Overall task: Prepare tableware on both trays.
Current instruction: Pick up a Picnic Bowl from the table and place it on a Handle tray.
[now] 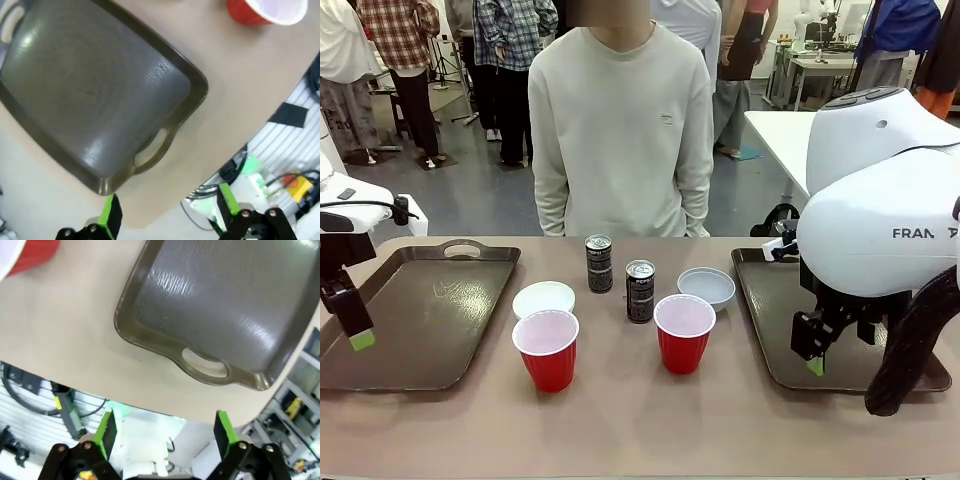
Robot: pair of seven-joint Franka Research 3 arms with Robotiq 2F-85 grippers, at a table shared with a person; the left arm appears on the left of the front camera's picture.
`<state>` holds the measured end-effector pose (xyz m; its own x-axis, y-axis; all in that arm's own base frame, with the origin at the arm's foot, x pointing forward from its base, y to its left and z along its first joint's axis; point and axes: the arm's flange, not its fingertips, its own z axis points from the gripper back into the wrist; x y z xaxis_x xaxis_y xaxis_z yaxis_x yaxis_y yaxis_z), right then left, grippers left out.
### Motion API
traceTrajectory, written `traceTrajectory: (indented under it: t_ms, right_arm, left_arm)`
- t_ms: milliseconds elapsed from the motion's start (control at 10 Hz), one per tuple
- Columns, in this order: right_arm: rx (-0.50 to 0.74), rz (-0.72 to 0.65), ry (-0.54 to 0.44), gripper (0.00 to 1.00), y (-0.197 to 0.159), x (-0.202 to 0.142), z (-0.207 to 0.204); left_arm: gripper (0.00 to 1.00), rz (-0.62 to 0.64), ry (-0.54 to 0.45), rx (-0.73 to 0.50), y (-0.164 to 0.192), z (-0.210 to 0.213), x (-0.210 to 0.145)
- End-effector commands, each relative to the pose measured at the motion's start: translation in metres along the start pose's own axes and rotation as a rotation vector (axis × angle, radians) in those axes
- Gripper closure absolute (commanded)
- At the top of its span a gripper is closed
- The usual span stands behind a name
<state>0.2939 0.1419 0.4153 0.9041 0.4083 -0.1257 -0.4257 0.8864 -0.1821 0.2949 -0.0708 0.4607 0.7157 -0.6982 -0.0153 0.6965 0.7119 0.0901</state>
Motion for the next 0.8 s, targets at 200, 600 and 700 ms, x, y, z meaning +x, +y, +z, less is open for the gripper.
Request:
traceTrajectory:
  t_ms: [200,600,700]
  right_arm:
    - [0.384,0.042,-0.261,0.0,-0.053,-0.053,0.062]
    - [1.083,0.182,-0.358,0.0,-0.189,-0.102,0.044]
    - [1.227,0.193,-0.363,0.0,-0.223,-0.108,0.022]
  left_arm:
    - [0.0,0.083,-0.167,-0.298,0.048,0.037,-0.004]
    - [0.0,0.084,-0.312,-0.9,0.139,0.022,-0.019]
    - [0.0,0.103,-0.386,-1.058,0.162,0.007,-0.026]
